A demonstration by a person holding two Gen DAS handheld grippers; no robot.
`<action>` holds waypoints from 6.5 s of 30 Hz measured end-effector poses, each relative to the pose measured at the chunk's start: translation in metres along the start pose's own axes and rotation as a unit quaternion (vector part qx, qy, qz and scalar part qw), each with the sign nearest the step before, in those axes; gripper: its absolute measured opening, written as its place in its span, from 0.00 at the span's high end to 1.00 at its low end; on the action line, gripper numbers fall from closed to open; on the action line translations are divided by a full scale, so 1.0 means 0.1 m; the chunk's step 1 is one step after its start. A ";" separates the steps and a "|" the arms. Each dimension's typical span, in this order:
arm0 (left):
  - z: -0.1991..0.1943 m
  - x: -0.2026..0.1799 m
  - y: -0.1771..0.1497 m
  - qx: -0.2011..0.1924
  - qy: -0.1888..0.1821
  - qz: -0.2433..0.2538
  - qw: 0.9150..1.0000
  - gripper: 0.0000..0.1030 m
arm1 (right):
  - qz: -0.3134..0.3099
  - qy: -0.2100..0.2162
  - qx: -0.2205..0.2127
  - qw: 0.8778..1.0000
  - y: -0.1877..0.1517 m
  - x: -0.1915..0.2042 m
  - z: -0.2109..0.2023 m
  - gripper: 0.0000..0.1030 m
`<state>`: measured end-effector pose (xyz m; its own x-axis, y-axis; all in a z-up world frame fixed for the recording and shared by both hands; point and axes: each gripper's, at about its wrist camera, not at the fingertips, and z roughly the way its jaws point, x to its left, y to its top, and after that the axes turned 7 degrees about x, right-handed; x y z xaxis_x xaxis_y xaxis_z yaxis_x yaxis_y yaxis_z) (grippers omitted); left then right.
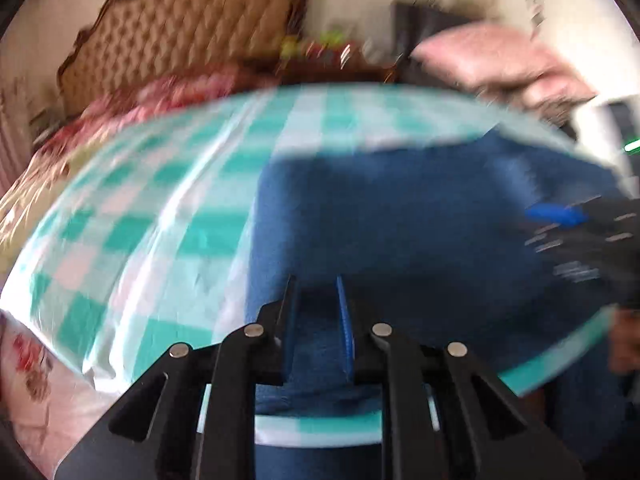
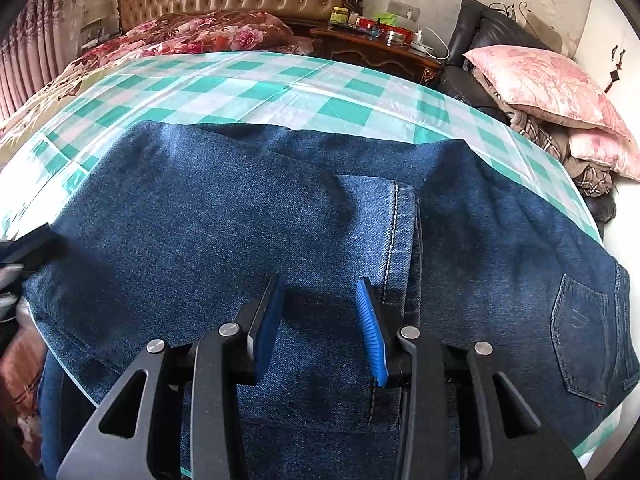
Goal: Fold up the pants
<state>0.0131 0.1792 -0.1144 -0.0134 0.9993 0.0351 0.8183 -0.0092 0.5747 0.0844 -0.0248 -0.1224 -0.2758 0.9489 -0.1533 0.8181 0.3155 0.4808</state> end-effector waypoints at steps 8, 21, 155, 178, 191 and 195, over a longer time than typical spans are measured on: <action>-0.10 0.11 0.37 -0.029 -0.038 -0.041 0.998 0.80 | 0.005 0.004 -0.004 1.000 -0.01 -0.01 0.01 0.64; 0.35 0.06 0.75 0.027 -0.022 -0.064 0.997 0.64 | 0.006 -0.021 -0.002 1.000 0.00 0.06 0.00 0.63; -0.15 0.38 -0.25 0.018 -0.034 -0.128 0.991 0.50 | 0.117 0.041 -0.011 0.992 -0.08 -0.74 0.07 0.72; -0.07 0.37 -0.14 0.030 -0.015 -0.108 0.994 0.45 | 0.083 -0.009 -0.024 0.996 -0.11 -0.63 0.06 0.68; -0.14 0.32 -0.18 0.034 -0.058 -0.092 0.993 0.77 | 0.085 -0.018 -0.022 0.996 -0.10 -0.62 0.05 0.61; -0.18 0.52 -0.17 0.032 -0.117 -0.142 0.982 0.82 | 0.115 -0.030 -0.018 0.993 -0.01 -0.73 -0.07 0.60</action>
<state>-0.0121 0.2311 -0.1076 -0.1193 0.9423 -0.3127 0.8357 0.2653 0.4809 0.1001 -0.0941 -0.1062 -0.0524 0.9949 -0.0858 0.8371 0.0906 0.5395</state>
